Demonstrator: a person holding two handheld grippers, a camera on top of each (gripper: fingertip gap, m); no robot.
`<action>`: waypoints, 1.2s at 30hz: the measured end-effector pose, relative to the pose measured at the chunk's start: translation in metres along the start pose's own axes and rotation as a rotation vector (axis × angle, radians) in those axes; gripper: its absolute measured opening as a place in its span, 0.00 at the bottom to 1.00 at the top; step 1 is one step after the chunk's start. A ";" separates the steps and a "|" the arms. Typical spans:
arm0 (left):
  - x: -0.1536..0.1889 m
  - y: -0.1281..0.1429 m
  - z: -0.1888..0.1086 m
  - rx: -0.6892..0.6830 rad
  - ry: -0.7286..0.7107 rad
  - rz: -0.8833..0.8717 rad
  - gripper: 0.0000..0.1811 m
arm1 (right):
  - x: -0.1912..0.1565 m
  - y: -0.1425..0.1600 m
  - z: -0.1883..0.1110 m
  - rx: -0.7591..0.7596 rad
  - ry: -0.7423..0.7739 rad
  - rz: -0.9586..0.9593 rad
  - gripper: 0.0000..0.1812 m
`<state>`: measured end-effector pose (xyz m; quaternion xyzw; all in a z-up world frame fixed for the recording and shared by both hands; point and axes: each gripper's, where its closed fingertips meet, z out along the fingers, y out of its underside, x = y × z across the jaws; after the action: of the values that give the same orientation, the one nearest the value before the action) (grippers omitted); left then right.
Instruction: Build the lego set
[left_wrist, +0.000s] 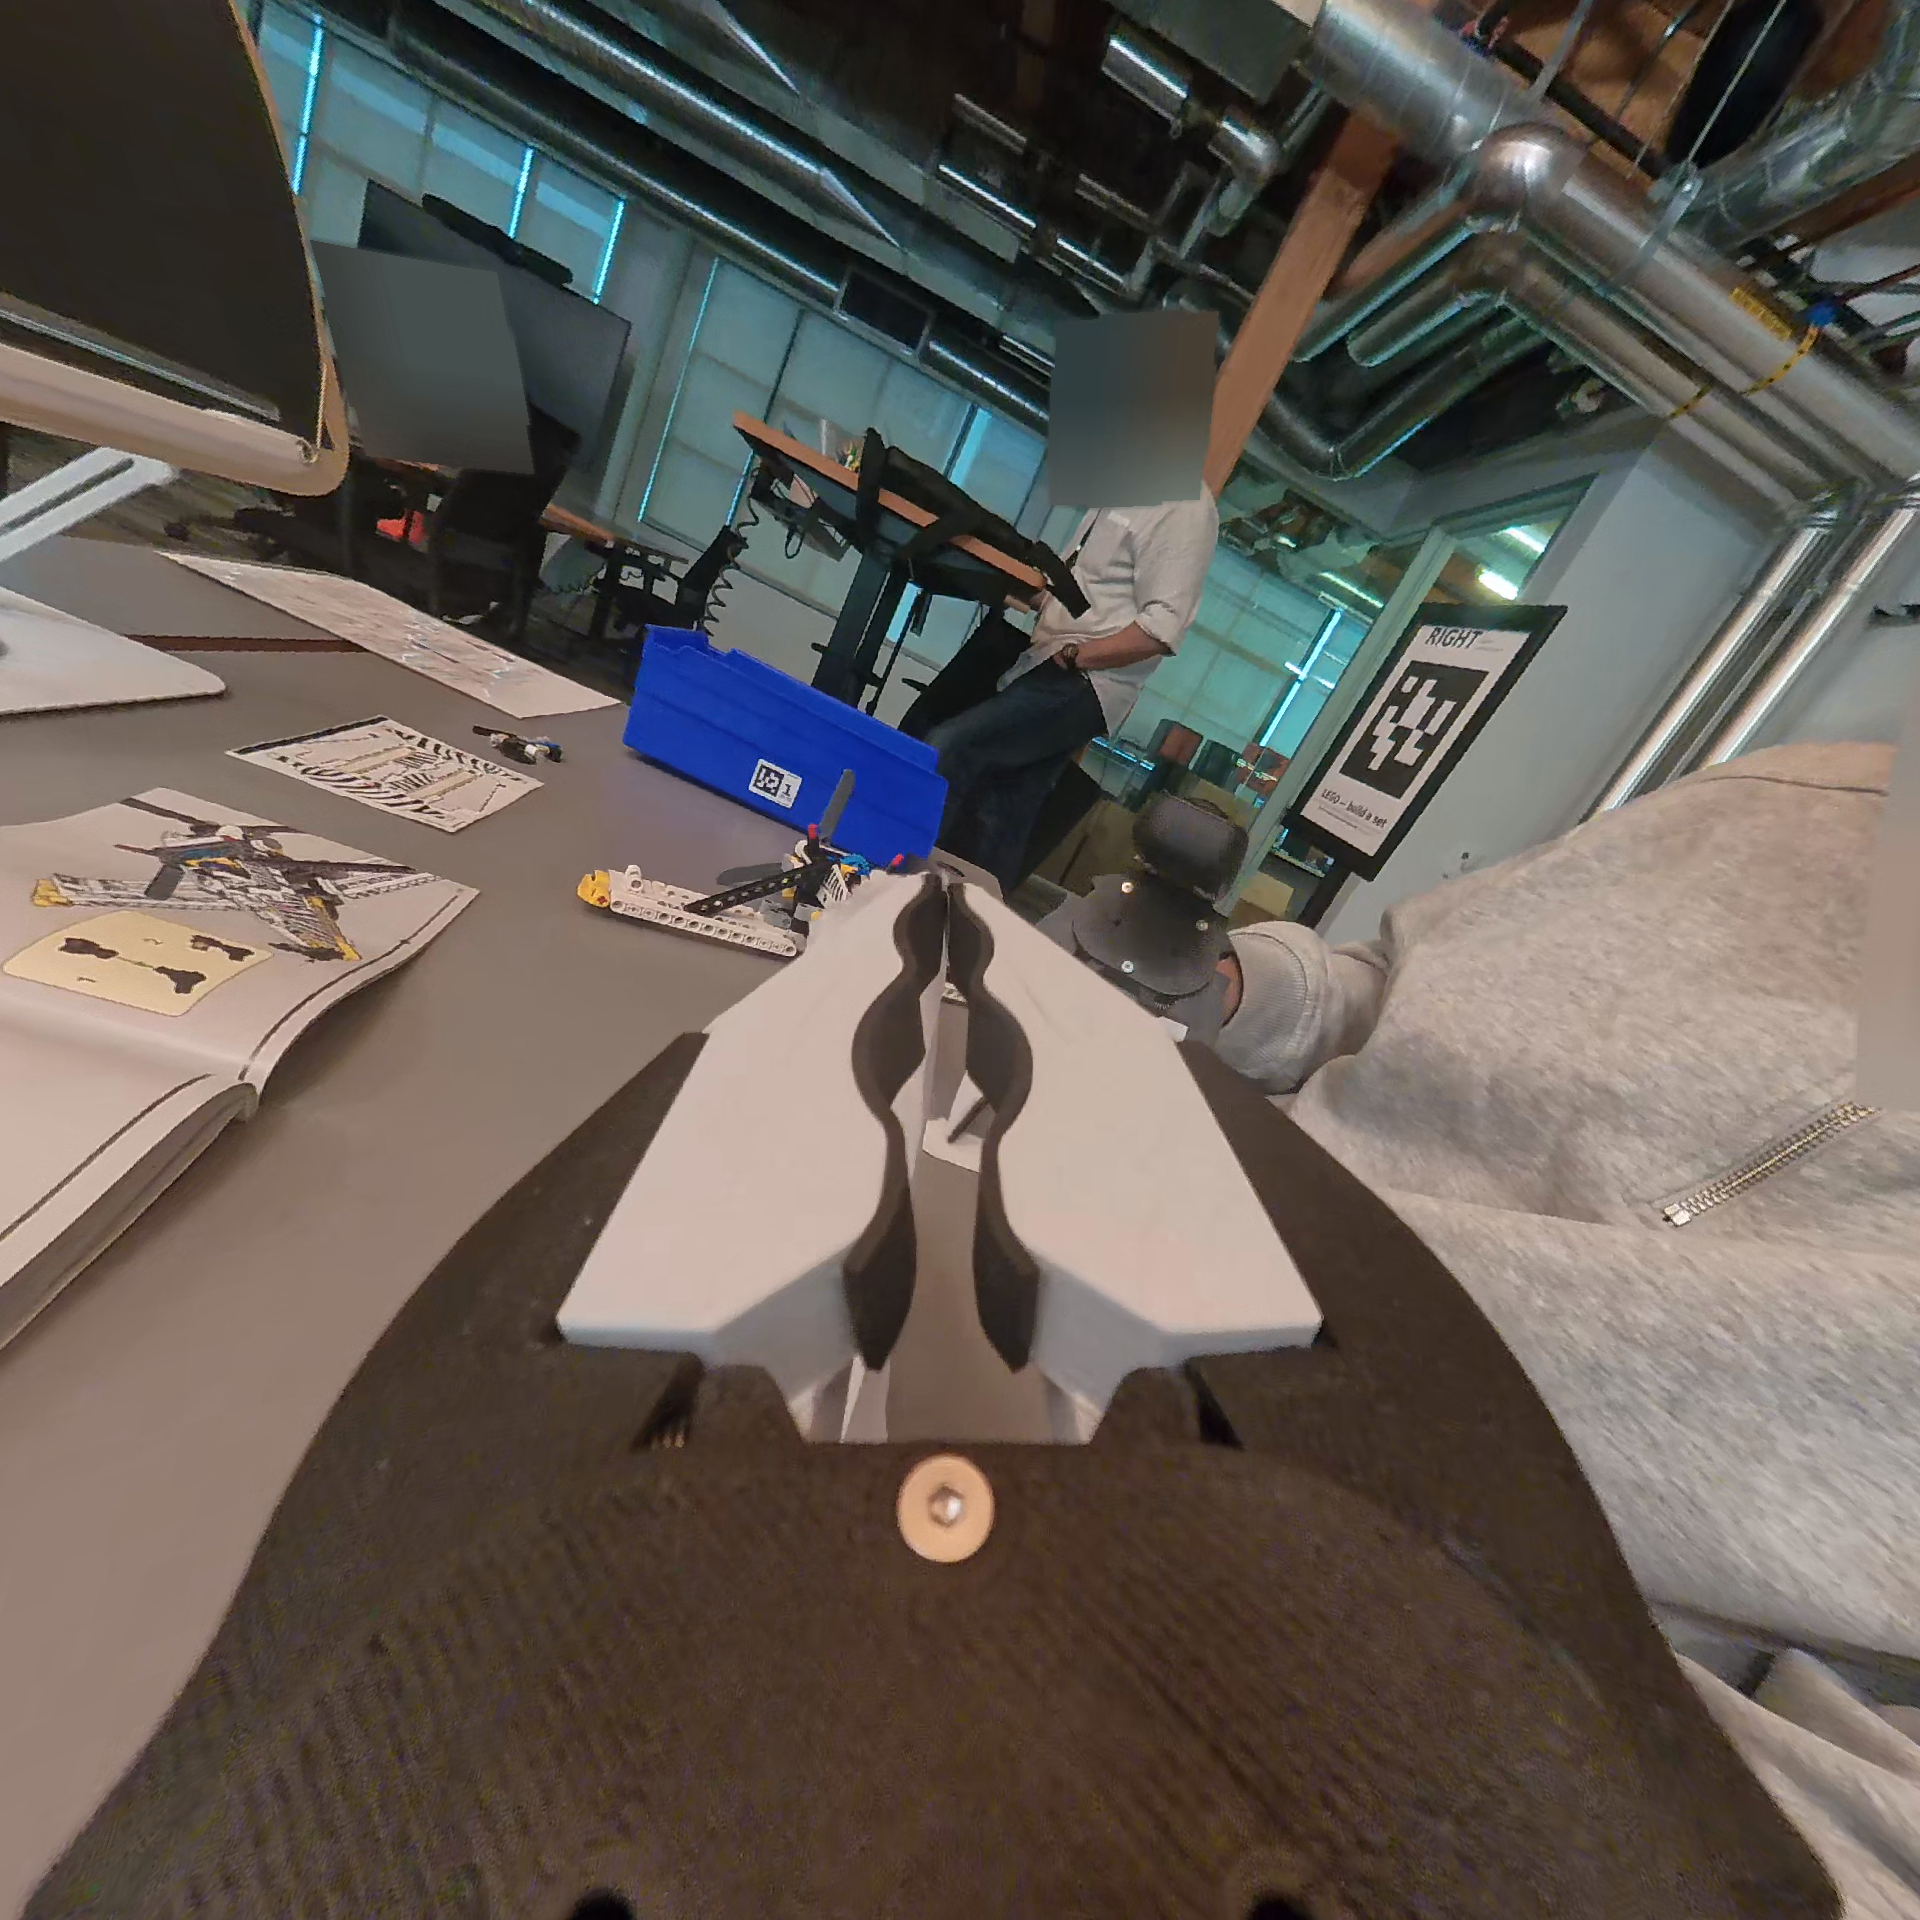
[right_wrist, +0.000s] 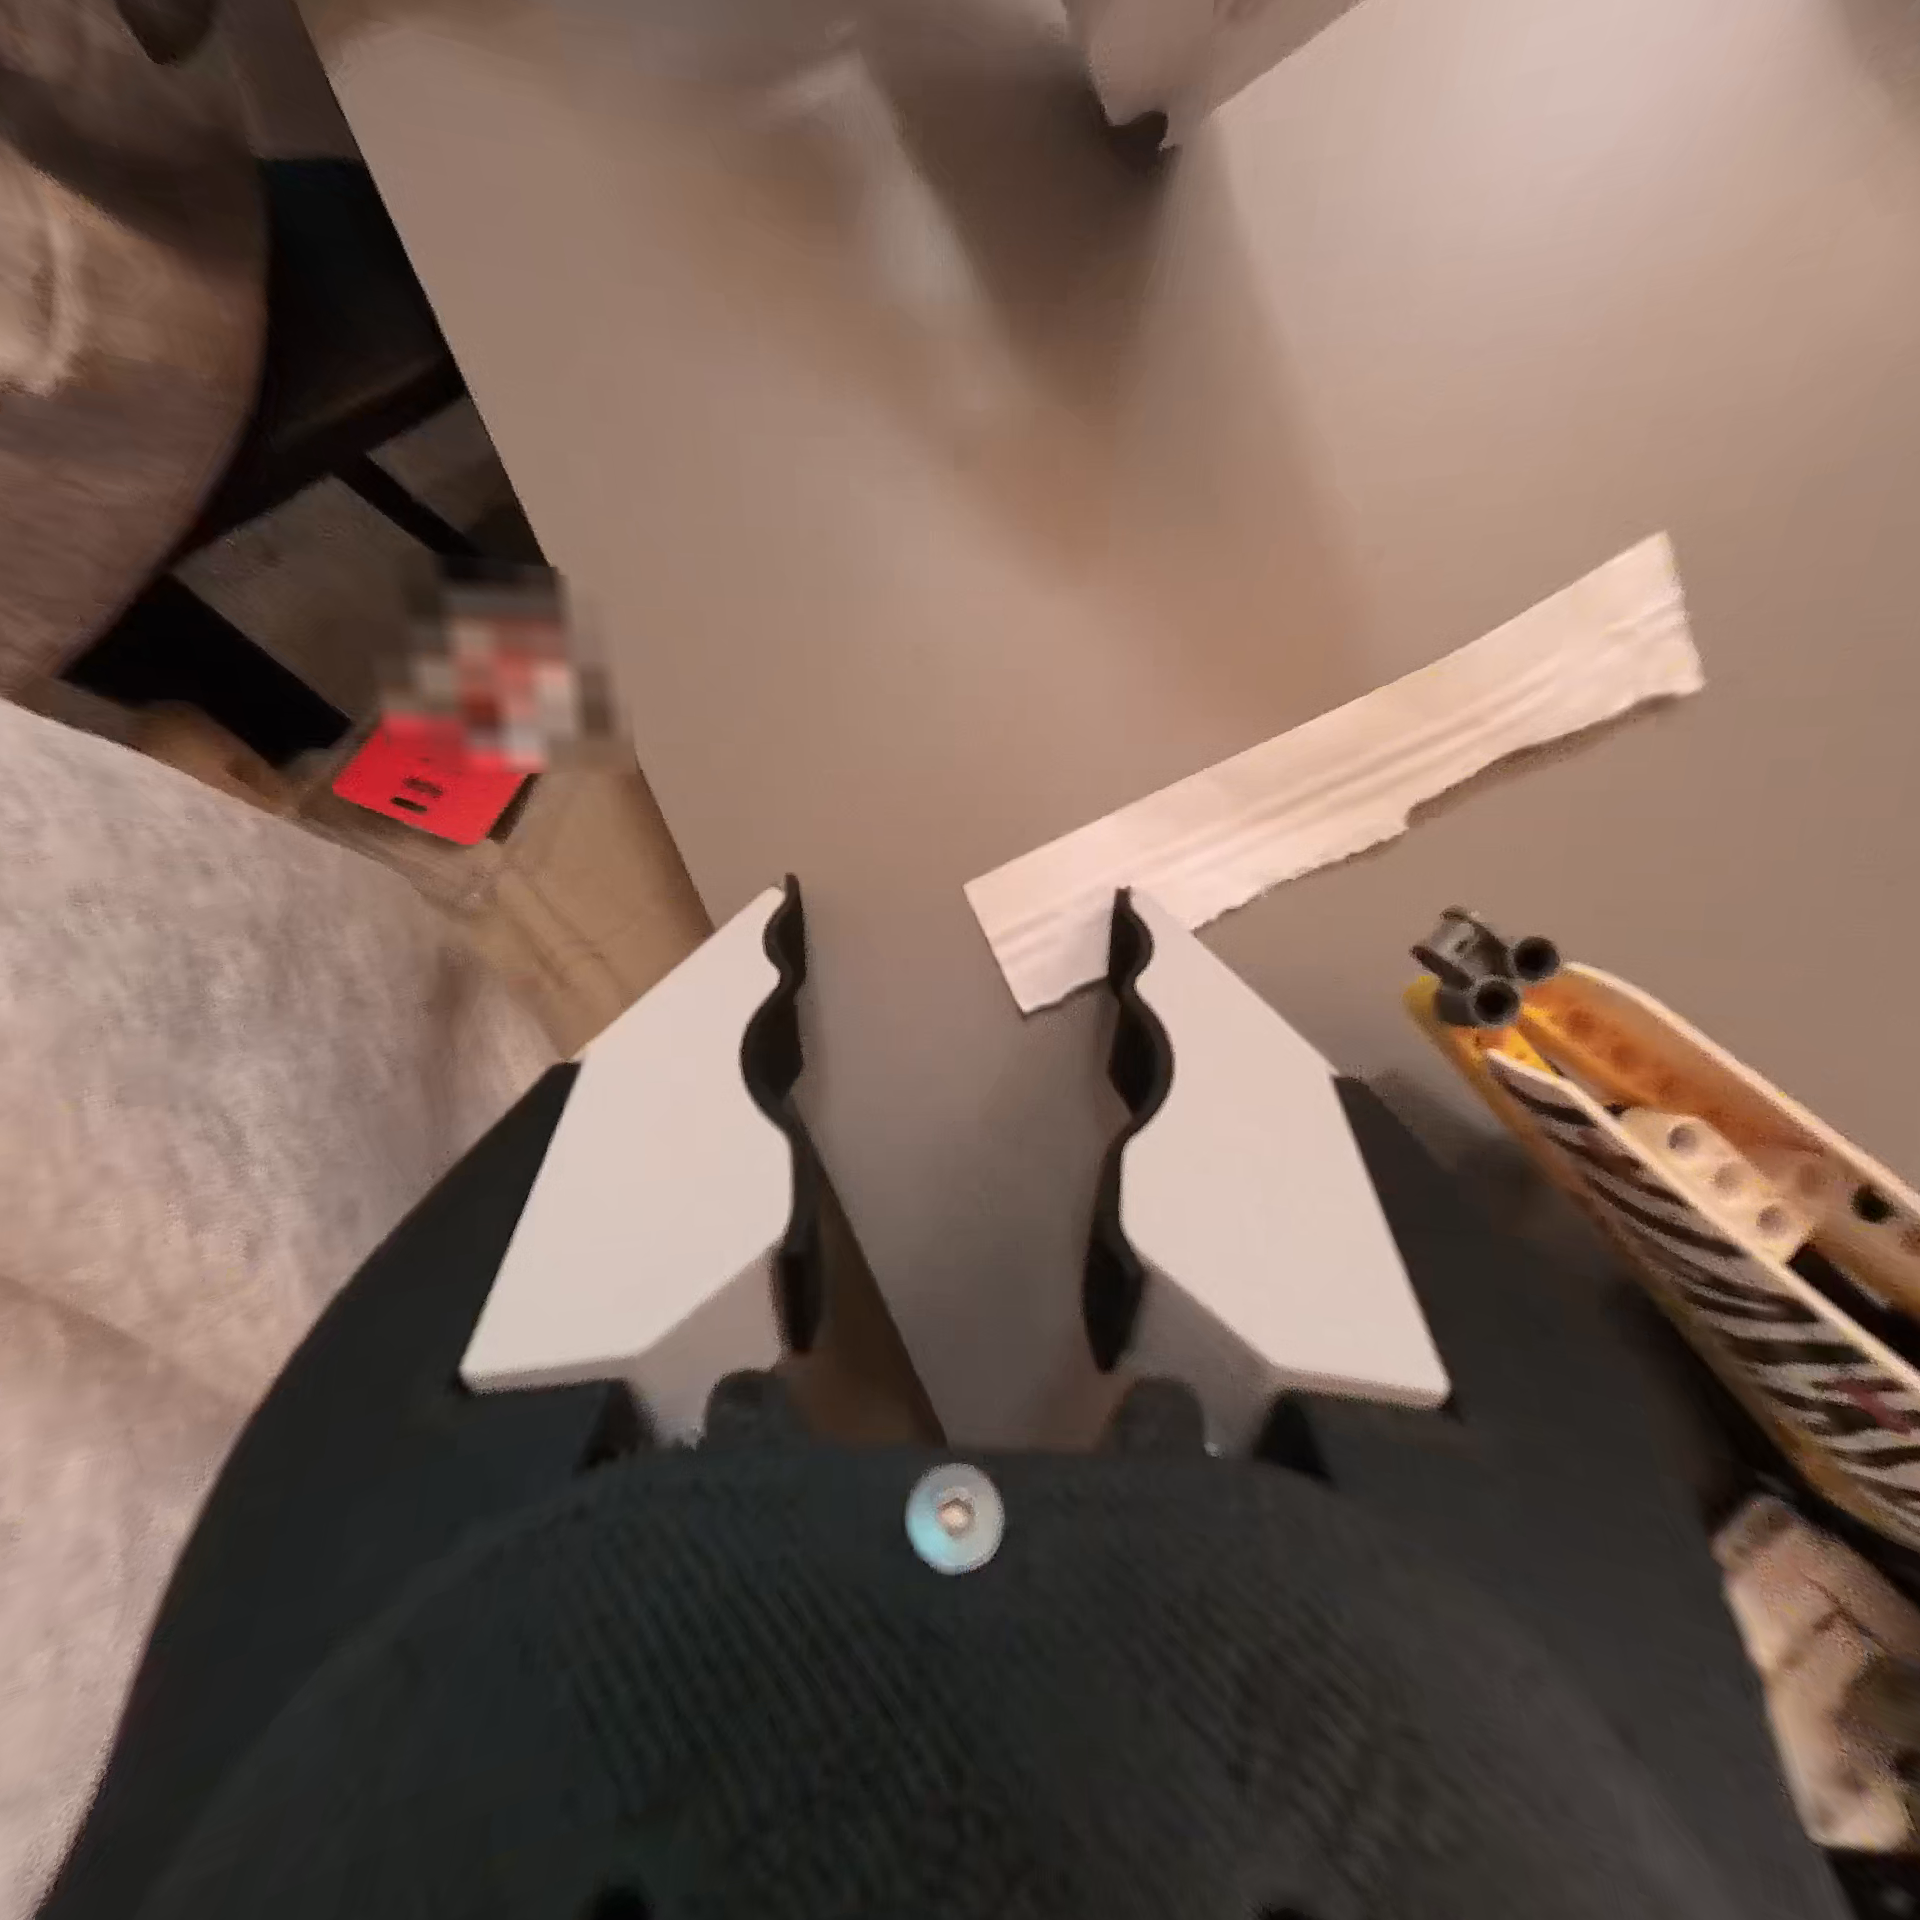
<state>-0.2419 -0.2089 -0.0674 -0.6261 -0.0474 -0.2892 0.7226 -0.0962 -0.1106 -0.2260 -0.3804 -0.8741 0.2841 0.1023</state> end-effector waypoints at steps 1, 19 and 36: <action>0.000 0.000 0.000 -0.002 0.001 -0.001 0.00 | -0.004 0.000 -0.001 0.014 -0.016 0.010 0.30; 0.003 0.002 0.007 -0.014 0.011 -0.003 0.00 | -0.052 0.012 -0.002 -0.004 0.212 -0.559 0.03; 0.006 0.002 -0.001 -0.010 0.038 0.008 0.00 | 0.050 -0.204 -0.136 0.627 0.418 -0.414 0.00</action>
<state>-0.2359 -0.2117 -0.0665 -0.6243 -0.0298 -0.2986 0.7213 -0.2012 -0.1293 0.0004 -0.1970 -0.7638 0.4262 0.4429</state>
